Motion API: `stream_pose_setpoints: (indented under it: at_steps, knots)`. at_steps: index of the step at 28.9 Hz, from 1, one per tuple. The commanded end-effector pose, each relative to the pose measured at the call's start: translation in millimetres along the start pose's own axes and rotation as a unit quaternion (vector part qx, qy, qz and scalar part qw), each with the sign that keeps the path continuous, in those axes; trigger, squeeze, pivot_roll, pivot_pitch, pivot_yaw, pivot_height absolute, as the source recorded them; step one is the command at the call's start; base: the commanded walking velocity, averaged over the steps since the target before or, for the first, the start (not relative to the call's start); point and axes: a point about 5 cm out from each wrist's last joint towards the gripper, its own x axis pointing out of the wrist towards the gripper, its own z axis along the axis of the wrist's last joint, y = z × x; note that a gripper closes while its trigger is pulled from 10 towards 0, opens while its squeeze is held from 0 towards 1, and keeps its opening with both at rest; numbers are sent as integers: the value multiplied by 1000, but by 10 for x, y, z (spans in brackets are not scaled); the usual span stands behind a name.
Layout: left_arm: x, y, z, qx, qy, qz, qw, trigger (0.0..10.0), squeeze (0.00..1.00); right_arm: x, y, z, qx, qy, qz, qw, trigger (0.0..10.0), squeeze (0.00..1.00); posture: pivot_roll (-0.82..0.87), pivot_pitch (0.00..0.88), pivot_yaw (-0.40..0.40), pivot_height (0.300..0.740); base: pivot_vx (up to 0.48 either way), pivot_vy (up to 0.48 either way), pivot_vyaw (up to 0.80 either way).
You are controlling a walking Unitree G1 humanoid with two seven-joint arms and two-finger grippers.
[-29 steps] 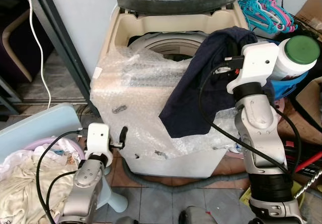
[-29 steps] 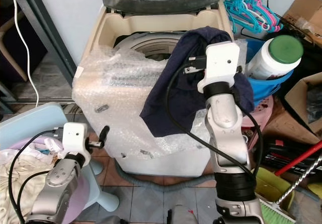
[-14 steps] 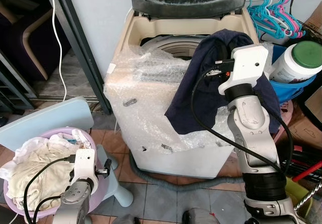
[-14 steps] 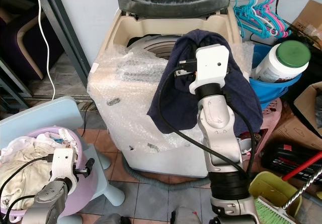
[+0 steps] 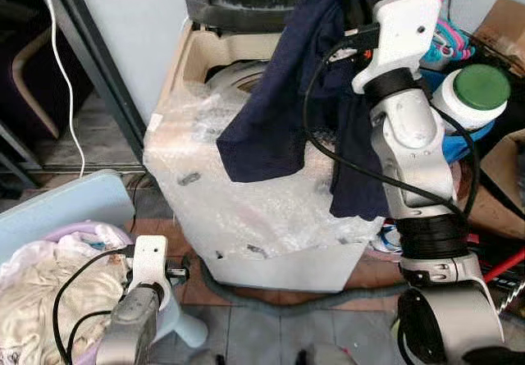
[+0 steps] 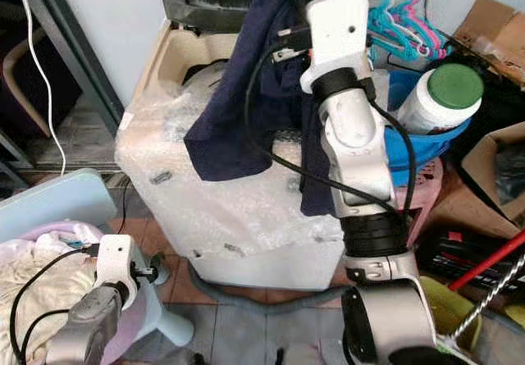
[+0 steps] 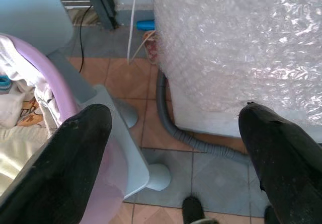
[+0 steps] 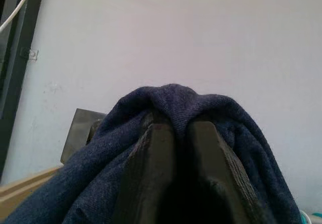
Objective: Clothes washing
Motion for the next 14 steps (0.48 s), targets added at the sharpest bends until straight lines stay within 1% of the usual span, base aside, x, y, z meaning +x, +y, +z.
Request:
stream_pose_setpoints:
  at_steps: [1,3,5,6,9,10,11,12,13,14]
  knots:
    - [1,81,-31,5,15,10,1000,10000,0,122,145,160,1,-42,44,998,10000,0,-60,68,52,740,0,0,0]
    - [4,75,-30,5,16,8,1000,10000,0,146,150,173,-1,-45,51,998,10000,0,-61,67,53,740,0,0,0]
    - [15,50,-27,6,18,3,1000,10000,0,296,132,250,6,-57,70,996,10000,0,-61,64,50,740,0,0,0]
    - [15,50,-27,6,18,3,1000,10000,0,296,132,250,6,-57,70,996,10000,0,-61,64,50,740,0,0,0]
    - [21,26,-24,10,20,2,1000,10000,0,454,95,319,14,-69,86,994,10000,0,-52,66,39,740,0,0,0]
    - [21,26,-24,10,20,2,1000,10000,0,454,95,319,14,-69,86,994,10000,0,-52,66,39,740,0,0,0]
    - [19,19,-21,11,20,2,1000,10000,0,509,78,340,13,-73,91,993,10000,0,-37,69,28,740,0,0,0]
    - [19,19,-21,11,20,2,1000,10000,0,509,78,340,13,-73,91,993,10000,0,-37,69,28,740,0,0,0]
    - [15,15,-19,9,19,3,1000,10000,0,593,43,370,1,-78,94,993,10000,0,-25,72,18,740,0,0,0]
    - [-11,21,-20,7,16,11,1000,10000,0,789,-81,441,7,-72,84,994,10000,0,-2,80,2,740,0,0,0]
